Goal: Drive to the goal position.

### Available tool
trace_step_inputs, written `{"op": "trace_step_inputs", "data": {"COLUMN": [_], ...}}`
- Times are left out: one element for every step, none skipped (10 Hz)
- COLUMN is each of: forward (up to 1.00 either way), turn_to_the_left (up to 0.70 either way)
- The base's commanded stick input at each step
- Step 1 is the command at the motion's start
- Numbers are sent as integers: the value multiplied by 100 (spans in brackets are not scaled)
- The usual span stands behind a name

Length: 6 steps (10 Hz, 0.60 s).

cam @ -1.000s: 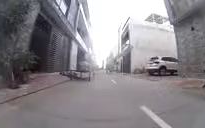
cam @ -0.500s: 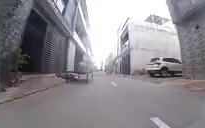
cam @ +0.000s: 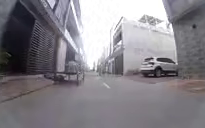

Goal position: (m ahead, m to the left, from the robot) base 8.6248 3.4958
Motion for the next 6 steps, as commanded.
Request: {"op": "trace_step_inputs", "data": {"forward": [85, 85, 85, 85, 85, 85], "turn_to_the_left": [0, 0, 0, 0, 0, 0]}}
